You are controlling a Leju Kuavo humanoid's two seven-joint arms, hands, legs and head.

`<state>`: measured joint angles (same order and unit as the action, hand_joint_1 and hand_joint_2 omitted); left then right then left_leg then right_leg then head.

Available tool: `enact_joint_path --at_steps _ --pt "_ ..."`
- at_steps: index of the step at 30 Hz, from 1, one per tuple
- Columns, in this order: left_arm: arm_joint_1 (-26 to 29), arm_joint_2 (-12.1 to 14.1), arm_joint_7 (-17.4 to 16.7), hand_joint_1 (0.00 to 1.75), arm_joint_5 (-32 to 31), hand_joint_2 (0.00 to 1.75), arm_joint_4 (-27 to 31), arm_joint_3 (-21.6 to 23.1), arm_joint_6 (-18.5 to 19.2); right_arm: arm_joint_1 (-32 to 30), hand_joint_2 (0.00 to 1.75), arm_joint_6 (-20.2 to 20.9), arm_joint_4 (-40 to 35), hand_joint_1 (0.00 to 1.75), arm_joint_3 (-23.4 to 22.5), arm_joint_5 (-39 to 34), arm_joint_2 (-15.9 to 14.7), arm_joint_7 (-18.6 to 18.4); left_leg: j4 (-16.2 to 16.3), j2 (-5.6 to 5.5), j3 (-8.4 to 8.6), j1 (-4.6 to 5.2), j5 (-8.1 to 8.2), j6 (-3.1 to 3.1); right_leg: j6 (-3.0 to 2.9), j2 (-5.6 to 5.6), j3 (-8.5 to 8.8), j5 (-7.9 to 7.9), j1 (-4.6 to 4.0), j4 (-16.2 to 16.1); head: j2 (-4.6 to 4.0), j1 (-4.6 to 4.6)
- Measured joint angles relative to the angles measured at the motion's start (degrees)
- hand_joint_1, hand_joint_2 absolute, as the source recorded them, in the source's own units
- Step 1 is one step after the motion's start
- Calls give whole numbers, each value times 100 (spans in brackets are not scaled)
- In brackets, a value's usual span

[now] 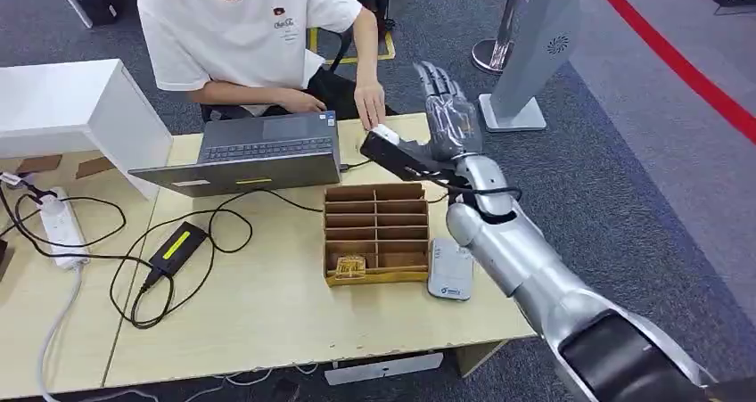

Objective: Pass the card to the sensor for recognition and then transmit it.

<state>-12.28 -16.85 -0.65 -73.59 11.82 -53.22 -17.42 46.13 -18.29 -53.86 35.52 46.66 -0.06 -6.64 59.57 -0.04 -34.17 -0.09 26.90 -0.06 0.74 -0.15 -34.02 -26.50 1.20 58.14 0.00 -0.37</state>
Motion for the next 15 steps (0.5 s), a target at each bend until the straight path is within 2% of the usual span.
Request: enact_joint_path --at_steps 2,8,13,15 --pt "9 2 -42 0 42 175 0 0 0 -31 175 -4 55 0 -62 156 -235 -61 2 -7 0 0 0 0 3 -6 1 2 0 -3 0 -2" --pt "116 39 -109 0 175 175 0 -35 -2 -160 175 -117 491 0 -424 453 -1248 -160 12 -38 -9 3 1 -12 7 -36 8 1 4 -7 2 0" --pt "152 59 -166 0 218 175 0 -68 -65 -508 175 -301 863 0 -920 494 -2096 -171 18 -48 -11 3 6 -21 16 -42 10 -1 4 -12 0 -2" --pt "183 63 -208 0 243 175 0 -74 -118 -799 175 -352 990 0 -1247 512 -2535 -260 19 -80 -14 3 8 -24 26 -74 18 -8 4 -16 0 0"
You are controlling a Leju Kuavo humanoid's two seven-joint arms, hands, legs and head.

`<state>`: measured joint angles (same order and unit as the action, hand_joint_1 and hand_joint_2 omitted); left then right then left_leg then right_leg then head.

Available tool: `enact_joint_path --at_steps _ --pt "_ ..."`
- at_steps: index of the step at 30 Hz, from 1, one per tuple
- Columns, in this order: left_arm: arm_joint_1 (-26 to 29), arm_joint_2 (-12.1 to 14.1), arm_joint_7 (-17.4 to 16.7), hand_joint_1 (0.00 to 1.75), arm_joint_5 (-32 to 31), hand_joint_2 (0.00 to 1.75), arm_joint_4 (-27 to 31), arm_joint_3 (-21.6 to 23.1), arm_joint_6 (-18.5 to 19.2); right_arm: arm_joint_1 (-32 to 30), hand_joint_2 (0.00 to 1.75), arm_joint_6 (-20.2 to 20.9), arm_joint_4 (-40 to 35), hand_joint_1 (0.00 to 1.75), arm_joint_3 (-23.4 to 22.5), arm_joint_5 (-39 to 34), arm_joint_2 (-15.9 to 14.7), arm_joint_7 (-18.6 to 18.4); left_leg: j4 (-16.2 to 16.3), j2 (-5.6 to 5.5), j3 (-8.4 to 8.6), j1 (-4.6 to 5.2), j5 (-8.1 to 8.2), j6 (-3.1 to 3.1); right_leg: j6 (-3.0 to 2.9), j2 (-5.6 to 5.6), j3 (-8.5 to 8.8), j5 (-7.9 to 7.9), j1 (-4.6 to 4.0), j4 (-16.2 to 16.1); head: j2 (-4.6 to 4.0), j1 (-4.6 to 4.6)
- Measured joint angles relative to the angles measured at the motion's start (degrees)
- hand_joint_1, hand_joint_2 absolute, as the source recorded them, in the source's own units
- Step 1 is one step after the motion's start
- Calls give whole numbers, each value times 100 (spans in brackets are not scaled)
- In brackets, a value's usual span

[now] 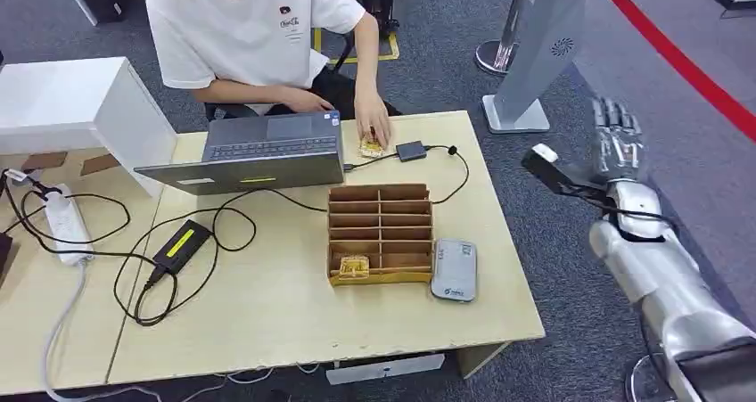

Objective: Pass the card to the sensor for recognition and then transmit it.

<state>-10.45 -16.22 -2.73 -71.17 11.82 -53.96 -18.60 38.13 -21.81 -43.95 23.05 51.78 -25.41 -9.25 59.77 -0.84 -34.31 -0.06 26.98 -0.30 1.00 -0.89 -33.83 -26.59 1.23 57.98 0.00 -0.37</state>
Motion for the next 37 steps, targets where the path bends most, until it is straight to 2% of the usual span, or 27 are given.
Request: enact_joint_path --at_steps 2,5,7,11,17,22,24,28,29,31,32,37 --pt "57 20 -24 0 20 175 0 -4 -57 -355 175 -83 136 0 -332 42 -385 -41 -2 -7 -2 0 3 -4 3 -4 4 -3 -1 -2 0 0" --pt "118 33 -92 0 74 175 0 -33 -89 -970 175 -153 384 0 -883 175 -724 -83 -3 -2 0 -1 14 -19 8 -3 7 -9 -2 -3 0 -2" --pt "127 33 -114 0 105 175 0 -66 -98 -1419 175 -223 555 0 -1206 293 -821 -149 -5 -2 -3 -2 20 -25 13 -4 10 -15 -3 -4 0 2" --pt "136 31 -151 0 144 175 0 -136 -103 -2228 175 -321 984 0 -1810 571 -797 -183 -10 -2 -2 -1 24 -31 9 -8 11 -20 -2 -3 0 -2" --pt "134 7 -269 0 286 175 0 -256 64 -2850 175 -325 1720 0 -2340 599 -443 -139 -14 12 6 -2 24 -30 8 3 10 -21 -3 -3 2 -2" --pt "146 0 -536 0 418 175 -2 -383 560 -3135 175 -231 2304 0 -2633 538 192 -70 -16 18 7 -4 24 -30 7 10 12 -21 -7 -2 0 -2" --pt "149 9 -808 0 439 175 -11 -428 843 -3190 175 -20 2506 0 -2683 559 501 -35 -19 25 10 -4 24 -30 6 16 11 -21 -7 -1 0 -2" --pt "146 33 -977 0 479 175 -13 -490 1036 -3240 175 145 2736 0 -2705 638 941 -89 -20 26 14 -4 22 -26 2 18 11 -23 -6 0 0 -4" --pt "142 44 -1025 0 520 0 -13 -531 1073 -3239 175 268 2806 0 -2718 640 1045 -85 -20 26 15 -5 20 -23 2 18 14 -23 -7 0 2 -4" --pt "152 55 -1097 0 560 0 -15 -588 1122 -3251 175 414 2900 0 -2740 640 1208 -76 -20 26 16 -5 20 -23 2 17 14 -23 -7 -1 2 0" --pt "156 59 -1152 0 581 175 -15 -608 1157 -3272 175 492 2938 0 -2745 636 1315 -74 -21 26 16 -5 20 -23 1 17 14 -24 -6 0 0 0" --pt "152 98 -1261 0 734 175 -15 -748 1303 -3419 175 767 3097 0 -2790 566 1979 13 -22 27 15 -8 22 -20 0 19 14 -25 -10 0 0 0"
